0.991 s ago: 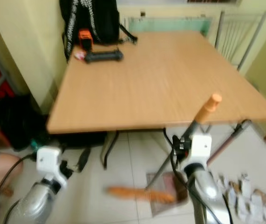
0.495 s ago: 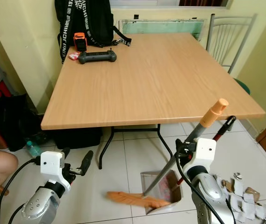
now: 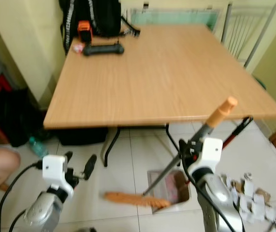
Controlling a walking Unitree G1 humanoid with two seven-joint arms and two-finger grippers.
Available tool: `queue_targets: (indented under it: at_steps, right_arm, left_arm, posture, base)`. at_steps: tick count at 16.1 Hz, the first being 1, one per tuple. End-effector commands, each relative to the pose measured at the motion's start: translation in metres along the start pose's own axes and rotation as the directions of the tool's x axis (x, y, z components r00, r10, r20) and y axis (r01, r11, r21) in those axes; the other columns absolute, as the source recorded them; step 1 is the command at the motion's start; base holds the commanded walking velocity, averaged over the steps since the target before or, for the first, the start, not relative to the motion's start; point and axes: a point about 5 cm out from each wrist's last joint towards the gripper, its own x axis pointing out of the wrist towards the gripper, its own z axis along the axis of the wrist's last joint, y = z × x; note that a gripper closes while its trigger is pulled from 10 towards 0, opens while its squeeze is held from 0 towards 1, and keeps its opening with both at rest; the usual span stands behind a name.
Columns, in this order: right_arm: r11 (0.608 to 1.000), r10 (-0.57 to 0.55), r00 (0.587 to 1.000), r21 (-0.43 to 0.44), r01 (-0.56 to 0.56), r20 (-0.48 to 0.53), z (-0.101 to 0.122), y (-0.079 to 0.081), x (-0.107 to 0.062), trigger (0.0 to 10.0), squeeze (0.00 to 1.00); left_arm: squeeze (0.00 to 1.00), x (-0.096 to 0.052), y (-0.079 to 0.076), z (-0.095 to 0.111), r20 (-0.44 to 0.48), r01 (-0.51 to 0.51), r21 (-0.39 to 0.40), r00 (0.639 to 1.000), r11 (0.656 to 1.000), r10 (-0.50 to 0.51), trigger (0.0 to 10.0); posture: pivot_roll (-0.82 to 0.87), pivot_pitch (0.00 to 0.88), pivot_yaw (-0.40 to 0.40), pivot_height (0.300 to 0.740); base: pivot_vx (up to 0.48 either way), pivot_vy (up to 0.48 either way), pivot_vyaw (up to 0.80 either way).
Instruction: Sweep floor
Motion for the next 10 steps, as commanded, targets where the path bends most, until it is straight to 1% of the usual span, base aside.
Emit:
queue_targets:
  at_steps: [1, 8, 10]
  right_arm:
    - [1.0, 0.031, 0.999, 0.003, -0.031, 0.041, 0.0094, 0.004, 0.0006, 0.0, 0.0]
    - [1.0, 0.031, 0.999, 0.003, -0.031, 0.024, 0.0053, 0.0033, -0.0001, 0.0, 0.0]
    - [1.0, 0.019, 0.999, 0.003, -0.019, 0.03, 0.0055, 0.0021, -0.0008, 0.0, 0.0]
  left_arm:
    - [0.0, -0.0019, -0.0004, -0.002, -0.013, -0.003, 0.004, 1.0, 1.0, 0.003, 10.0]
    - [0.0, -0.0019, -0.0002, -0.0028, -0.018, -0.004, 0.006, 1.0, 1.0, 0.004, 10.0]
    - [0.0, -0.0024, -0.0006, -0.0038, -0.022, -0.002, 0.007, 1.0, 1.0, 0.002, 10.0]
  posture:
    - [0.05, 0.081, -0.032, 0.74]
    - [0.05, 0.081, -0.032, 0.74]
    - [0.05, 0.084, -0.028, 0.74]
  base:
    - [-0.36, 0.0, 0.0]
    - [-0.356, 0.0, 0.0]
    - [0.0, 0.0, 0.0]
